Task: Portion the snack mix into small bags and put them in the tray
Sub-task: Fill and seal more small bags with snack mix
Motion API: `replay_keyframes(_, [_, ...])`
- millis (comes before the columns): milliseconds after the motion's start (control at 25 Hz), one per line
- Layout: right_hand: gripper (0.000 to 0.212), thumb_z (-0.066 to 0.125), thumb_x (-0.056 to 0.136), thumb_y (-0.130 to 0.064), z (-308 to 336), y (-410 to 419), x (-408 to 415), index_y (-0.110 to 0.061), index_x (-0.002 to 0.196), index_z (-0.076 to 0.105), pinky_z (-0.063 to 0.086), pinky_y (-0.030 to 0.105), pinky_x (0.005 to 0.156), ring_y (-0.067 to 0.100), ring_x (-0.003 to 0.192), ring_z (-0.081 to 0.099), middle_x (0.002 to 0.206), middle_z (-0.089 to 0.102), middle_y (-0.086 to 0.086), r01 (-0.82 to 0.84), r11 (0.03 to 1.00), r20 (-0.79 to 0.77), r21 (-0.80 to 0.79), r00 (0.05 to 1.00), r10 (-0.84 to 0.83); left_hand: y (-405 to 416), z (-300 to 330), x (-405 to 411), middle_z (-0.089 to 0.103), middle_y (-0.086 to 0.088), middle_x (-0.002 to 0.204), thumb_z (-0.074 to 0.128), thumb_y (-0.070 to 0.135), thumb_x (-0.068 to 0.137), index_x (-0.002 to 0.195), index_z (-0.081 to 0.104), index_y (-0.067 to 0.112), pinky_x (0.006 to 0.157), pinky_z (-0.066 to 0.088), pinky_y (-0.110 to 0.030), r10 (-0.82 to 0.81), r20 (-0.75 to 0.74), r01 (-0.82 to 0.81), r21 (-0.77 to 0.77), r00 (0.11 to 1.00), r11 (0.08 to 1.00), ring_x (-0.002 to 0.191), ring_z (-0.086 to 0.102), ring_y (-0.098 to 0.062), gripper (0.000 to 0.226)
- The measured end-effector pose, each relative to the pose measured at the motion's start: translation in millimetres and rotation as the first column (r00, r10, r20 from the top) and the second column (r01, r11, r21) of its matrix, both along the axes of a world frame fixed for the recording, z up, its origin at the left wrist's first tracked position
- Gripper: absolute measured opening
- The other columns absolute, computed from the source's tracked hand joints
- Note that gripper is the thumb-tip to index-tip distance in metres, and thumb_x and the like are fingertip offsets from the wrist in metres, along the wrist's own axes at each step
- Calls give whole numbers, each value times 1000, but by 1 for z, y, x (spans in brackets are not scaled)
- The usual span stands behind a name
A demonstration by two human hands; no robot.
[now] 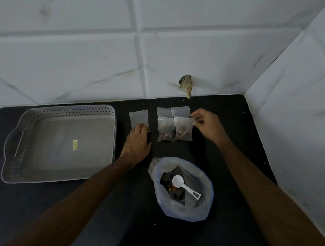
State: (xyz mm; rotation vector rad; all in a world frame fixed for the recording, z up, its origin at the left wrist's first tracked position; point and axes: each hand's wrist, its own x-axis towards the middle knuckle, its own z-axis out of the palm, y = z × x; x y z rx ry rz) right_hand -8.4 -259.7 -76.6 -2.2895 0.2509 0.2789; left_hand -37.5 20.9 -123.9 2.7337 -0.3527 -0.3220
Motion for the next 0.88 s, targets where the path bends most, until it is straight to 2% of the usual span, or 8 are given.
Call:
replay_keyframes(160, [25, 64, 93, -6, 8, -11, -8, -23, 110, 67, 52, 21, 91, -1, 102, 63, 112, 67, -11, 55, 996, 161, 77, 985, -67, -2, -6, 9, 27, -19, 161, 67, 35, 93, 151, 32, 10, 123, 28, -52, 2, 52, -9, 135, 999, 991, 151, 25, -35, 72])
replay_keyframes(240, [23, 63, 94, -7, 13, -11, -16, -23, 110, 67, 54, 23, 90, -1, 102, 64, 109, 68, -12, 60, 983, 166, 174, 982, -89, -3, -1, 22, 32, -16, 159, 66, 41, 94, 151, 32, 12, 120, 33, -50, -19, 36, 11, 190, 999, 982, 148, 33, -33, 73])
replay_keyframes(360, [22, 62, 94, -6, 19, -6, -33, -21, 109, 68, 57, 24, 84, 2, 101, 66, 108, 69, -12, 40, 958, 159, 283, 983, -88, -5, 13, 41, 49, -13, 145, 62, 39, 97, 142, 42, 13, 108, 46, -43, -134, 39, 116, 294, 990, 949, 131, 51, -28, 56])
replay_keyframes(480, [21, 61, 95, -6, 22, 1, -50, -21, 107, 69, 59, 25, 80, 6, 99, 67, 108, 69, -9, 45, 923, 128, 383, 987, -101, -6, 18, 45, 52, -14, 139, 57, 35, 101, 139, 46, 12, 103, 50, -41, -219, 17, 197, 377, 976, 905, 124, 56, -27, 46])
replay_keyframes(640, [18, 61, 95, -4, 23, 9, -71, -15, 106, 69, 58, 26, 81, 9, 97, 69, 105, 71, -4, 60, 889, 107, 453, 987, -121, -7, 22, 45, 50, -15, 141, 63, 30, 98, 141, 43, 12, 102, 51, -40, -288, -16, 267, 427, 958, 864, 124, 56, -27, 51])
replay_keyframes(760, [18, 60, 95, -3, 30, 14, -80, -13, 107, 69, 58, 26, 80, 8, 94, 69, 103, 72, -7, 68, 869, 81, 490, 989, -123, -8, 29, 40, 54, -13, 137, 63, 28, 97, 137, 49, 13, 100, 52, -39, -256, -30, 248, 386, 966, 889, 120, 58, -25, 45])
replay_keyframes(800, [18, 60, 96, -4, 33, 15, -83, -14, 106, 69, 58, 27, 80, 8, 94, 69, 102, 72, -10, 61, 870, 83, 489, 990, -116, -8, 34, 37, 58, -10, 132, 64, 29, 96, 130, 53, 14, 96, 54, -38, -185, -25, 183, 309, 983, 933, 115, 60, -23, 38])
replay_keyframes(880, [18, 59, 96, -4, 41, 18, -87, -16, 105, 69, 59, 27, 81, 6, 94, 69, 100, 72, -13, 40, 872, 102, 488, 990, -102, -4, 51, 29, 64, -3, 114, 67, 29, 94, 111, 58, 21, 83, 55, -34, 28, -23, -27, 44, 999, 999, 100, 64, -17, 22])
